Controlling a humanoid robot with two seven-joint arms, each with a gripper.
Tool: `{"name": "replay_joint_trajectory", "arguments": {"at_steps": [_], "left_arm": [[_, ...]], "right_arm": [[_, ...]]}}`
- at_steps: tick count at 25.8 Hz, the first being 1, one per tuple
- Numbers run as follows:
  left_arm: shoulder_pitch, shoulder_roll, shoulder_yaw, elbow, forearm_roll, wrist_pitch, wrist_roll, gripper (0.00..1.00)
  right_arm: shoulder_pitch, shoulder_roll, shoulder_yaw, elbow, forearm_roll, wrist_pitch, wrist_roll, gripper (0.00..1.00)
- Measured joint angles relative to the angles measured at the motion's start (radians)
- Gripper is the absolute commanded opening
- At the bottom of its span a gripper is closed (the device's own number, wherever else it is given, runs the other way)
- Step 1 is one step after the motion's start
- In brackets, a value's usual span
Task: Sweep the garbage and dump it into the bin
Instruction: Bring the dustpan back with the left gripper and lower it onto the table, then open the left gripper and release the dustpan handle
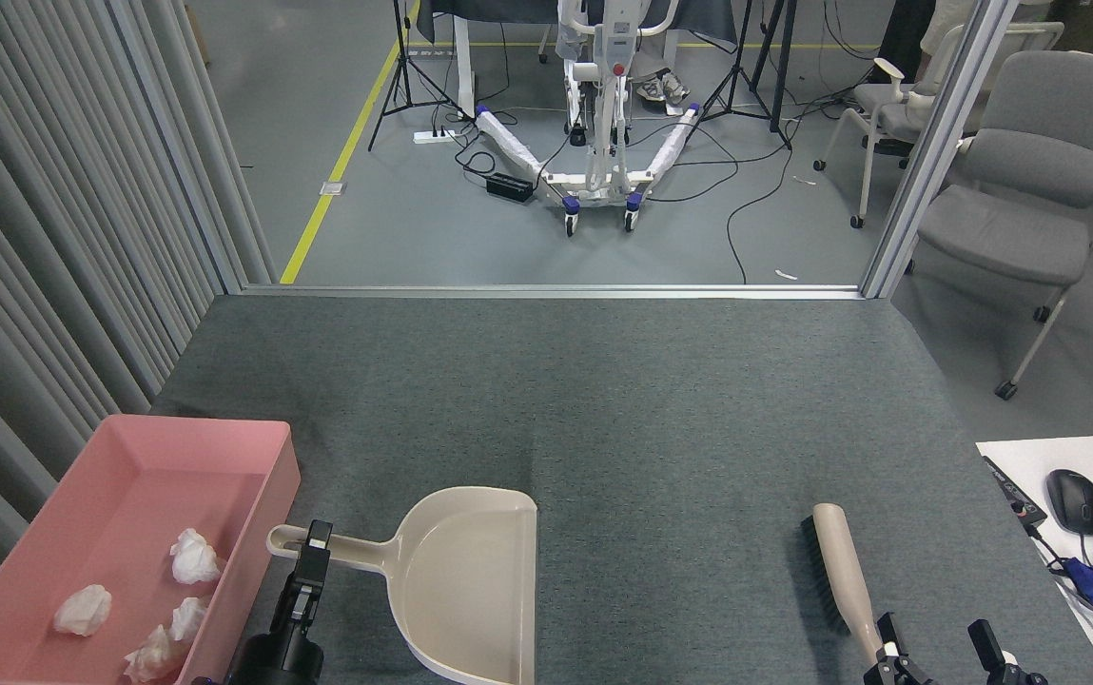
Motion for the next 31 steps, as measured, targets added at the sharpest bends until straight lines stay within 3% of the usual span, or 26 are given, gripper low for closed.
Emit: {"name": "replay_joint_trajectory", "arguments": {"at_steps": [11, 19, 31], "left_arm": [[0.035, 0.011, -0.007, -0.017, -0.007, -0.003, -0.012, 0.99], [0.102, 0.014, -0.008, -0.064, -0.016, -0.001, -0.013, 0.99], [0.204, 0.073, -0.008, -0.345, -0.371, 0.115, -0.009, 0.98]], "right_arm": [[0.001, -0.001, 0.0, 0.0, 0.0, 0.001, 0.0, 0.9], [0.001, 0.002, 0.0, 0.0, 0.0, 0.001, -0.003, 0.96], [0.0, 0.005, -0.003, 0.0, -0.001, 0.001, 0.0, 0.98]]}}
